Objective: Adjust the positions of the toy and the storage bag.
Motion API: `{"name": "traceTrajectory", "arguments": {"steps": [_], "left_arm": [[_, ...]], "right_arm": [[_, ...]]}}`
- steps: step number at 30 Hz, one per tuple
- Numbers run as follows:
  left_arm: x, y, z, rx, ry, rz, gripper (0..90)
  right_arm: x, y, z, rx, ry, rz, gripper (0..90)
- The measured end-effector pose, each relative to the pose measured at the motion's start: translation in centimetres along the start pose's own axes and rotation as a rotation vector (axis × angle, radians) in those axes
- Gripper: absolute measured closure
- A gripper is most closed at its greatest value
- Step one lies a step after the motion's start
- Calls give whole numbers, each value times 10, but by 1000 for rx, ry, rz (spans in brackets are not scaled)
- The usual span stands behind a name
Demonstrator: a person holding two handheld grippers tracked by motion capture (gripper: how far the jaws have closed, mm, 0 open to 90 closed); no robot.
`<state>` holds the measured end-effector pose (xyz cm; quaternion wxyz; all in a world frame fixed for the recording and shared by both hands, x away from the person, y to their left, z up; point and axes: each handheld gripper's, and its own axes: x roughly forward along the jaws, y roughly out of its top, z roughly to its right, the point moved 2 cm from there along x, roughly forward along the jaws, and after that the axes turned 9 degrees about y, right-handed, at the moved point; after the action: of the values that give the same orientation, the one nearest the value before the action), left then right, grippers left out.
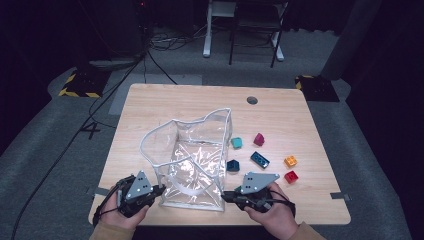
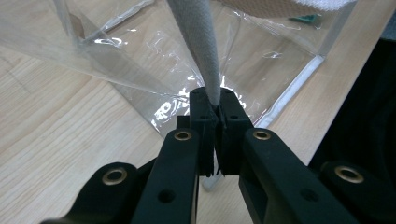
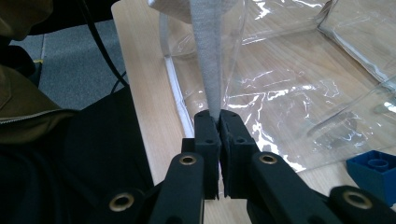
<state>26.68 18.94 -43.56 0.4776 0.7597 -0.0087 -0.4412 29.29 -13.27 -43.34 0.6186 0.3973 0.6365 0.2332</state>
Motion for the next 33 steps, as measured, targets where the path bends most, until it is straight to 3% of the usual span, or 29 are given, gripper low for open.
{"name": "traceTrajectory", "arguments": {"steps": [6,8,9,12,15,19,23,33], "left_arm": [[1,4,10,25,-14,-5,866],[1,4,11,22,-22,2,846],[2,4,11,21,-26,10,812],[-1,0,8,40,0,13,601],[-10,-9,3,20,-6,22,493],[-17,-21,-10,0,9,28,425],[-14,-31,-28,-49,33,20,394],[25,-47,-67,-139,97,-12,350]], "right_arm": [[-9,-7,-3,15,-1,-2,855],[-11,-8,-3,24,8,6,809],[-12,-8,-3,33,13,17,774],[-18,-7,-3,39,10,29,661],[-25,-8,-1,37,-6,39,575],[-37,-11,4,49,-36,55,509],[-50,-14,15,70,-86,66,456],[-77,-21,61,135,-230,83,371]]}}
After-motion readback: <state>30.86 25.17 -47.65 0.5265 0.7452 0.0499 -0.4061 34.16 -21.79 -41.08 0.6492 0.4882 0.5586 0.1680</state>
